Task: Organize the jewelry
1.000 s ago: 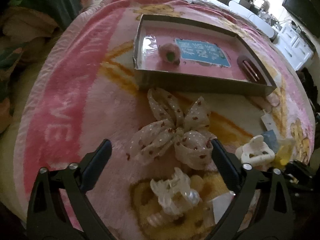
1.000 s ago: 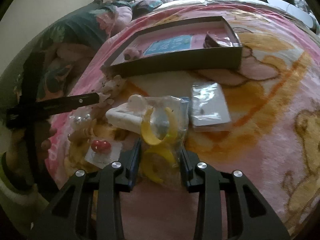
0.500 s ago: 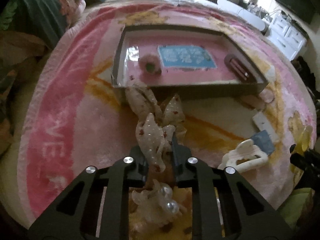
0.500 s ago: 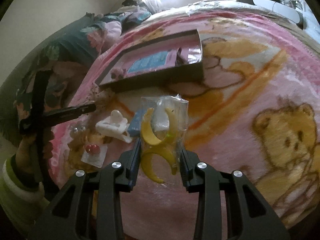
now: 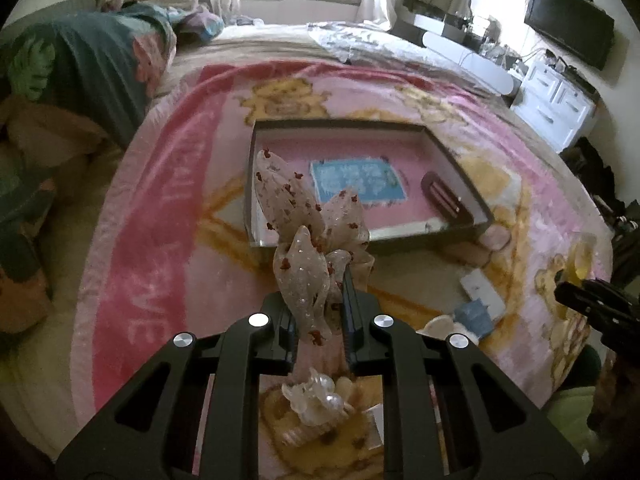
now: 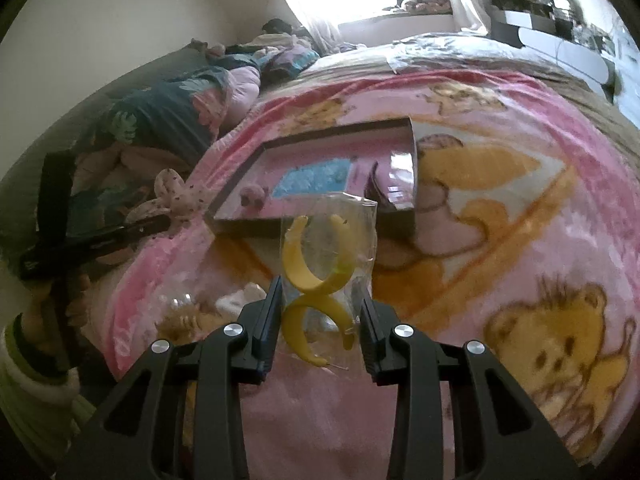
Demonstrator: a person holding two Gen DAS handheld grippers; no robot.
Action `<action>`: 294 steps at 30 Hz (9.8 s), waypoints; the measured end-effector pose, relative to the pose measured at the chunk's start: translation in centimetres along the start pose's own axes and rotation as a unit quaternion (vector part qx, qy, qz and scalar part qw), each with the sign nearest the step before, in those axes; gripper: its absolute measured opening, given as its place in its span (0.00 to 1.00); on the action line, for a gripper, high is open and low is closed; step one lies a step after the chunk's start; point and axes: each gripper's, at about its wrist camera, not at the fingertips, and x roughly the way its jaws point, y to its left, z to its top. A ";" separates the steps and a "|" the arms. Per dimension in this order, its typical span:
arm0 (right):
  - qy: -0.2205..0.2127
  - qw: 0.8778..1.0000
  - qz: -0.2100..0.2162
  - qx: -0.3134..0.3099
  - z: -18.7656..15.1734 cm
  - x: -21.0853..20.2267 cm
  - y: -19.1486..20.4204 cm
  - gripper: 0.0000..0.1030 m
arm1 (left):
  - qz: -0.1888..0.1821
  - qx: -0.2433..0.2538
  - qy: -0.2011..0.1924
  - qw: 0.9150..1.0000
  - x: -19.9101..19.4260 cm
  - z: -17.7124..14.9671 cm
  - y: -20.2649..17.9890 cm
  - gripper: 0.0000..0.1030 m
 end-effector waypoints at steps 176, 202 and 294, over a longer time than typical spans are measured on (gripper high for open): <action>-0.004 0.997 -0.019 -0.068 -3.5 -4.0 5.1 0.90 | 0.055 -0.021 0.004 0.998 -6.3 -10.2 0.8 0.91; 0.049 0.996 -0.022 -0.066 -7.3 -0.7 4.0 0.90 | 0.063 0.034 0.052 0.996 -0.9 -12.7 0.3 0.74; -0.036 0.999 -0.029 0.001 6.4 -1.4 -5.4 0.30 | -0.052 0.075 -0.009 0.996 1.5 5.4 -8.3 0.10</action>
